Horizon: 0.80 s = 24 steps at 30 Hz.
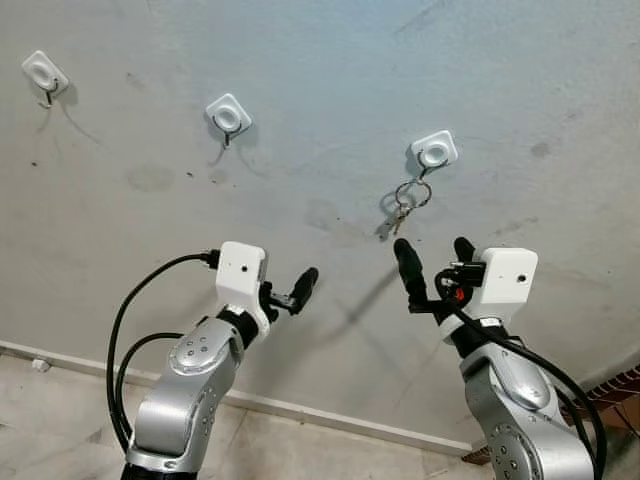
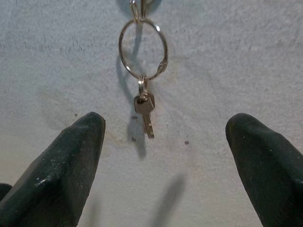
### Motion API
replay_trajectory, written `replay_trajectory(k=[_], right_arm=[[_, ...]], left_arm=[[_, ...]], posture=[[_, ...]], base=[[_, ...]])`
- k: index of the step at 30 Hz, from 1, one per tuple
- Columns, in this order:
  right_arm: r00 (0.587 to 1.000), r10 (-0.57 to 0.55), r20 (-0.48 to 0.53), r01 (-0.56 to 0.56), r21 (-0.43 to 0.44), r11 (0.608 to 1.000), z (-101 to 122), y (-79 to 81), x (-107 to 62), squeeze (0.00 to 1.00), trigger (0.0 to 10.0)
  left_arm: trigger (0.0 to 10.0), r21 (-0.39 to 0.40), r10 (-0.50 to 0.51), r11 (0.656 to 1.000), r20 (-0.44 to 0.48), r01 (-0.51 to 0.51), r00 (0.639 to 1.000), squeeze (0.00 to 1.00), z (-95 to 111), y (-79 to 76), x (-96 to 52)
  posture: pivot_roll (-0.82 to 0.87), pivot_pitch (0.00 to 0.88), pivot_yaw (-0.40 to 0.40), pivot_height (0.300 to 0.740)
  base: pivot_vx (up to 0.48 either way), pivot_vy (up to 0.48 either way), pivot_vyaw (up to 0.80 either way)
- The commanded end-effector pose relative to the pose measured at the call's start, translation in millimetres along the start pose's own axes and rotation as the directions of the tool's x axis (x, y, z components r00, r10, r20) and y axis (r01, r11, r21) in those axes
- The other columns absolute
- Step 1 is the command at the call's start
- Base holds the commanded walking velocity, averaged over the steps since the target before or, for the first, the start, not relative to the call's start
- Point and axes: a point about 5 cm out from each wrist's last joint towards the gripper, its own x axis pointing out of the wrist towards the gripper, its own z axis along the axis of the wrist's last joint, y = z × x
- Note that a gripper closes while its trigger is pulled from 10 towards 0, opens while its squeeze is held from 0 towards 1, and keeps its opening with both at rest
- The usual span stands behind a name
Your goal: Hang keys on a hook
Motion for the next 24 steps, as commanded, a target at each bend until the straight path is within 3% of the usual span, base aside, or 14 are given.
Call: replay_trajectory(k=[1, 2, 3, 4, 16, 24], right_arm=[[1.0, -0.022, -0.01, 0.022, -0.009, 1.0, -0.7, -5.4, 0.9, 0.96, 10.0], [1.0, -0.023, -0.01, 0.023, -0.01, 1.0, -0.7, -5.6, 1.4, 0.6, 10.0], [1.0, -0.023, -0.01, 0.023, -0.01, 1.0, -0.7, -5.6, 1.4, 0.6, 10.0], [1.0, -0.021, -0.01, 0.02, -0.011, 1.0, -0.6, -5.3, 1.9, 0.0, 10.0], [1.0, -0.027, -0.006, 0.026, -0.008, 1.0, 0.4, -7.3, 4.4, 0.0, 10.0], [1.0, -0.027, -0.005, 0.027, -0.003, 1.0, 0.2, -7.1, 5.5, 0.0, 10.0]], left_arm=[[10.0, 0.002, -0.02, 1.0, -0.006, 0.02, 1.0, 0.0, 0.3, -3.6, 1.2], [10.0, -0.002, -0.02, 1.0, -0.004, 0.02, 1.0, 0.0, 0.4, -3.4, 0.6], [10.0, -0.002, -0.02, 1.0, -0.004, 0.02, 1.0, 0.0, 0.4, -3.4, 0.6], [10.0, -0.005, -0.015, 1.0, -0.005, 0.015, 1.0, 0.0, 0.3, -3.1, 0.1], [10.0, -0.022, -0.017, 1.0, -0.018, 0.017, 1.0, 0.0, -1.2, -2.9, 0.2], [10.0, -0.02, -0.02, 1.0, -0.021, 0.02, 1.0, 0.0, -1.1, -2.8, 0.9]], posture=[[0.1, 0.0, -0.111, 0.74], [0.1, 0.0, -0.111, 0.74], [0.1, 0.0, -0.111, 0.74], [0.1, 0.0, -0.109, 0.74], [0.1, 0.0, -0.106, 0.74], [0.1, 0.0, -0.104, 0.74]], base=[[0.0, 0.0, 0.0], [0.0, 0.0, 0.0], [0.0, 0.0, 0.0], [0.0, 0.0, 0.0], [0.0, 0.0, 0.0], [0.0, 0.286, 0.0]])
